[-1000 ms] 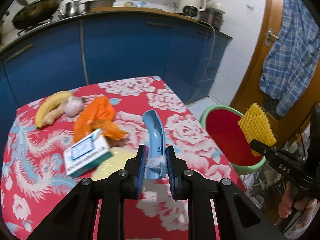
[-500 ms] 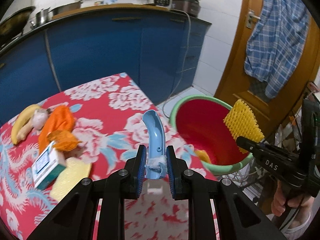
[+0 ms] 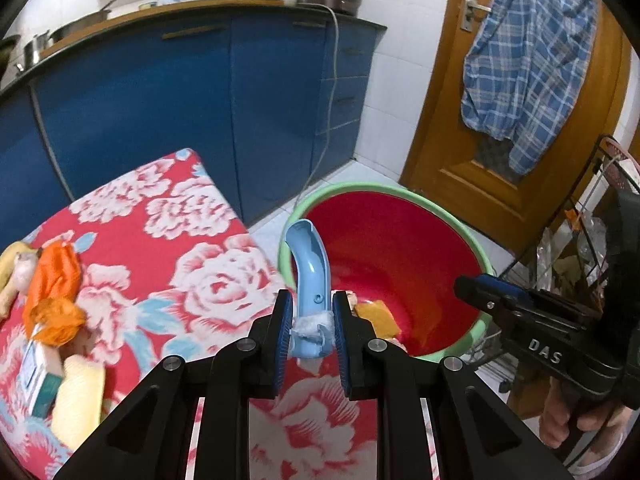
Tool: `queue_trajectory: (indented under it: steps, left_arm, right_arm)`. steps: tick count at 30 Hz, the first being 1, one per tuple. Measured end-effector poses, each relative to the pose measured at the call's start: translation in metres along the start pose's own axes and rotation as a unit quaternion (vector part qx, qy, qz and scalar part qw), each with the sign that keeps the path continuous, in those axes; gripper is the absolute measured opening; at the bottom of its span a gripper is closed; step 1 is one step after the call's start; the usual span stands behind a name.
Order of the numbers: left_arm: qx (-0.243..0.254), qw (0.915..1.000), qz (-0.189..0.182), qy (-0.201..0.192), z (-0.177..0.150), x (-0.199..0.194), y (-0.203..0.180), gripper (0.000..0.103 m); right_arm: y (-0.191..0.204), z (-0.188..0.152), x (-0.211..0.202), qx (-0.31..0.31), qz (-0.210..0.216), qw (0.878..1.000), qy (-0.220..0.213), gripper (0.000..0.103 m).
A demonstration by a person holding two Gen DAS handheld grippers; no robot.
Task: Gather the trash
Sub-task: 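Carry the blue brush and yellow net over the red bucket and release both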
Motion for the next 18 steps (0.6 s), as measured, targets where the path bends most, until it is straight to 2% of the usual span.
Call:
queue_trajectory:
  steps: [13,15,17,18]
  left_arm:
    - [0.031,0.9992,-0.004,0.026,0.007,0.04,-0.024,0.021]
    - [0.031,0.9991,-0.007,0.027,0.008,0.041,-0.024,0.024]
    - [0.03,0.9992,-0.004,0.025,0.008,0.039,-0.024,0.035]
    - [0.03,0.9993,-0.002,0.023,0.007,0.038,-0.024,0.036]
  right_arm:
    - [-0.024,0.0,-0.003,0.025,-0.012,1.0,-0.002,0.038]
    - [-0.025,0.0,-0.003,0.026,-0.012,1.0,-0.002,0.038]
    - [-0.024,0.0,-0.003,0.025,-0.011,1.0,-0.002,0.039]
    - [-0.024,-0.001,-0.004,0.024,-0.01,1.0,-0.002,0.04]
Point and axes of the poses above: each gripper's, at about its wrist camera, not at the fingertips, and x roughly the way its jaws point, y to its left, z to its top, the point moved 1 cm from there along x, roughly the way its jaws point, and after that the axes turned 10 degrees about -z, right-handed, at the moved point
